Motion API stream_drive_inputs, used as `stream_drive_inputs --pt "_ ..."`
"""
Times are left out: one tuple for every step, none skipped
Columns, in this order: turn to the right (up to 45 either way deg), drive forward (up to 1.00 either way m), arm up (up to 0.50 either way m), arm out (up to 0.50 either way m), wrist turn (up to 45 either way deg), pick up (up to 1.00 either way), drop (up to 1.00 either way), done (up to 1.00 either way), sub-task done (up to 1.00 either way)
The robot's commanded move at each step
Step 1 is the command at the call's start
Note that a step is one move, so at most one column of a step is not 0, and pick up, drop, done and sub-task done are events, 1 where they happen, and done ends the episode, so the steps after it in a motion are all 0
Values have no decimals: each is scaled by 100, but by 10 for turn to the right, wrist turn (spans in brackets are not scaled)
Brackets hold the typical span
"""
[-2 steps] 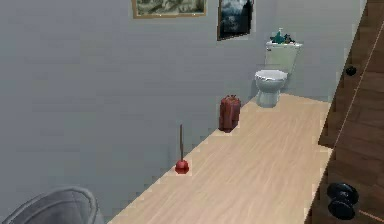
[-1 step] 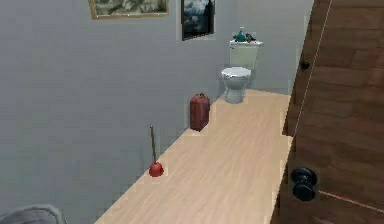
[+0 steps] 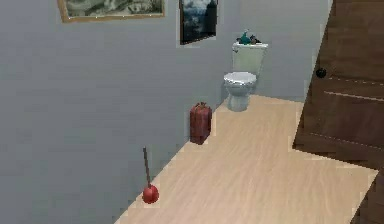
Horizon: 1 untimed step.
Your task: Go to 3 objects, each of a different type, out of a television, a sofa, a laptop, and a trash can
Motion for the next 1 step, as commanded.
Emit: stream_drive_inputs --pt "-330 0 0 0 0 0 0 0 0"
